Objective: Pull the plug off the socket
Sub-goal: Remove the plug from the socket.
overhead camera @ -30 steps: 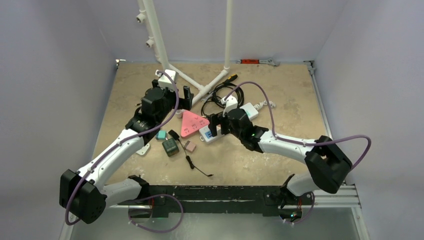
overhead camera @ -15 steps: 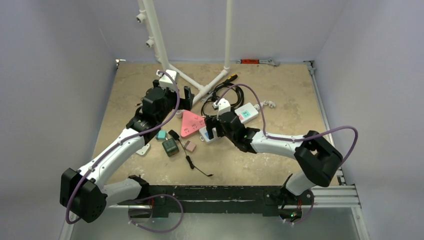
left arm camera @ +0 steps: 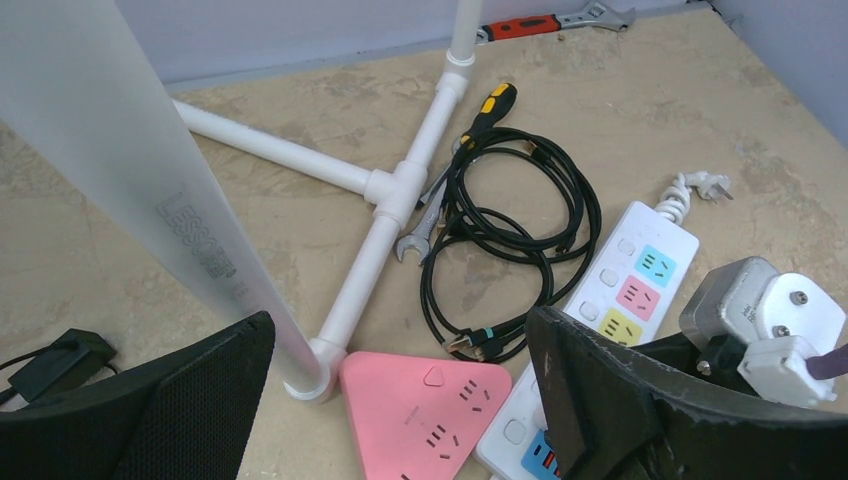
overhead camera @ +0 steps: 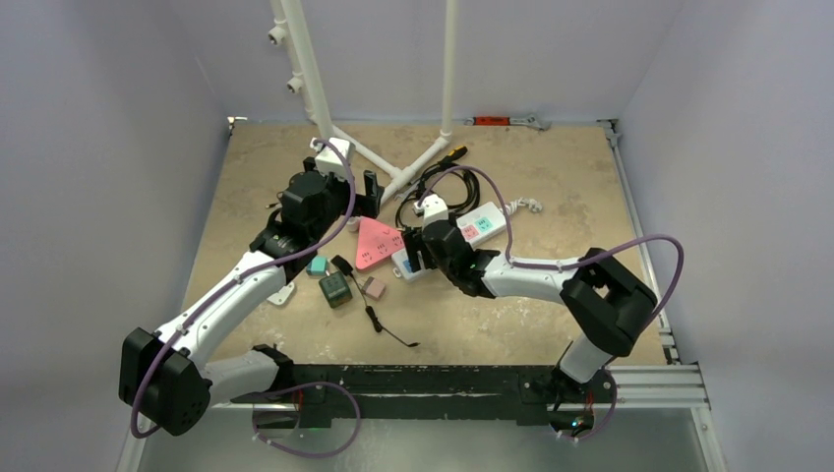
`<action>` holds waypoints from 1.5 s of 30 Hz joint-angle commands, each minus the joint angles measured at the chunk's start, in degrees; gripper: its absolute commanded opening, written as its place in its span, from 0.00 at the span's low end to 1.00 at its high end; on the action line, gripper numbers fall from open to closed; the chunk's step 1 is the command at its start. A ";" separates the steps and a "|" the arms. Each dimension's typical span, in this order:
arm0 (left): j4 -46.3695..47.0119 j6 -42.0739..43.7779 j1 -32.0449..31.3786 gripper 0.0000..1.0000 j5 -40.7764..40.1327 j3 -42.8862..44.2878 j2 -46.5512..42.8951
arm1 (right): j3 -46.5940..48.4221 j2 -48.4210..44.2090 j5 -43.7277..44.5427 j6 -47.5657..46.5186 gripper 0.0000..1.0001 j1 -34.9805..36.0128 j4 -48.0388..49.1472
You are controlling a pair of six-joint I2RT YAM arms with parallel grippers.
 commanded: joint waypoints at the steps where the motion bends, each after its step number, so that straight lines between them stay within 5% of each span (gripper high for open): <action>1: 1.10 -0.82 -0.09 0.96 0.75 1.12 -0.12 | 2.61 0.30 -0.03 -0.02 0.78 0.08 -0.57; 5: 1.12 -1.40 -0.09 0.96 1.51 1.25 0.38 | 2.95 1.19 -0.29 0.27 0.63 0.02 -0.95; 14: 4.09 -9.27 -0.11 0.95 10.85 -3.65 -0.35 | -2.04 -5.17 -0.49 2.93 0.00 -0.51 4.89; 37: 13.61 -17.11 -7.11 0.91 28.46 -7.33 9.27 | -16.83 -23.20 1.70 12.55 0.00 -8.60 16.27; 45: 17.18 -21.75 -7.02 0.80 34.91 -6.72 14.37 | -20.84 -28.90 1.95 13.77 0.00 -9.28 19.34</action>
